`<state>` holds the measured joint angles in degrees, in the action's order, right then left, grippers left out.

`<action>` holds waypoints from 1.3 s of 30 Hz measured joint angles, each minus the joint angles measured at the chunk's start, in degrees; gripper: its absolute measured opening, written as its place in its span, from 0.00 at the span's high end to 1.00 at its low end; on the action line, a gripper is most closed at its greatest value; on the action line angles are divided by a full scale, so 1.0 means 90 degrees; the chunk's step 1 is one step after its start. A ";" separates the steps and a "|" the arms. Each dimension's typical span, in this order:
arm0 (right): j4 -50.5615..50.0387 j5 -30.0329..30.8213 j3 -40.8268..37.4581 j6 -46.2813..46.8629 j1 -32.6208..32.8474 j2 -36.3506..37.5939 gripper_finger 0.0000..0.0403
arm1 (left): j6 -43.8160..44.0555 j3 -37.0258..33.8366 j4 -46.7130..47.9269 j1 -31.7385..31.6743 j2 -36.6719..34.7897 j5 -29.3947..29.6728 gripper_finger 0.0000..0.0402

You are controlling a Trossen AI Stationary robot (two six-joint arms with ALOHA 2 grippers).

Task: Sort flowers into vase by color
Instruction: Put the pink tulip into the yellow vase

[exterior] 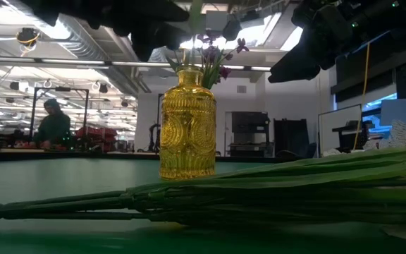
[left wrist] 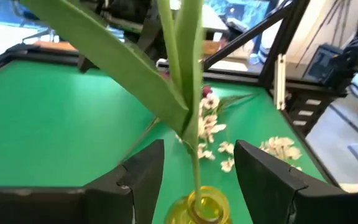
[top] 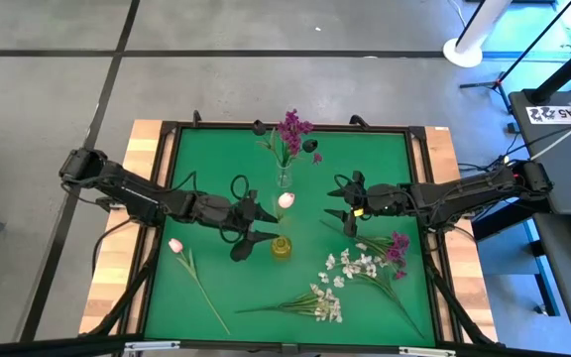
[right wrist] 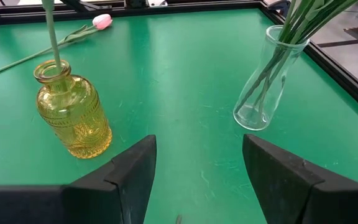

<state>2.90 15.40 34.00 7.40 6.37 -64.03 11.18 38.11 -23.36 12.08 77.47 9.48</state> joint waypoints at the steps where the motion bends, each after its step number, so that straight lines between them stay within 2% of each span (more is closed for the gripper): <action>1: 0.0000 0.0000 0.0000 -0.0001 -0.0001 0.0000 0.41 | 0.0035 0.0000 0.0068 0.0000 0.0000 0.0021 0.52; 6: -0.0002 0.0000 0.0000 0.0000 0.0000 0.0000 0.41 | 0.0105 0.0000 0.0474 0.0000 -0.0010 0.0036 0.52; 13: -0.0004 0.0000 0.0000 0.0000 0.0000 0.0002 0.41 | 0.0579 0.0002 0.1876 0.0098 -0.0513 0.0259 0.52; 18: -0.0002 0.0000 0.0000 -0.0001 0.0000 0.0002 0.41 | 0.1042 0.0007 0.2826 0.0489 -0.1021 0.0446 0.52; 24: -0.0001 0.0000 0.0000 0.0000 0.0000 0.0002 0.41 | 0.1835 0.0007 0.3515 0.1213 -0.1179 0.0539 0.52; 32: 0.0005 0.0000 0.0000 0.0043 0.0000 0.0002 0.41 | 0.2783 0.0007 0.3517 0.2269 -0.0874 0.0592 0.52; 39: 0.0007 0.0000 0.0000 0.0105 0.0000 0.0002 0.41 | 0.3267 0.0007 0.2999 0.2951 -0.0068 0.0661 0.52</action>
<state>2.96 15.40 34.00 8.34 6.37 -64.01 40.58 38.17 3.64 38.63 76.86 15.42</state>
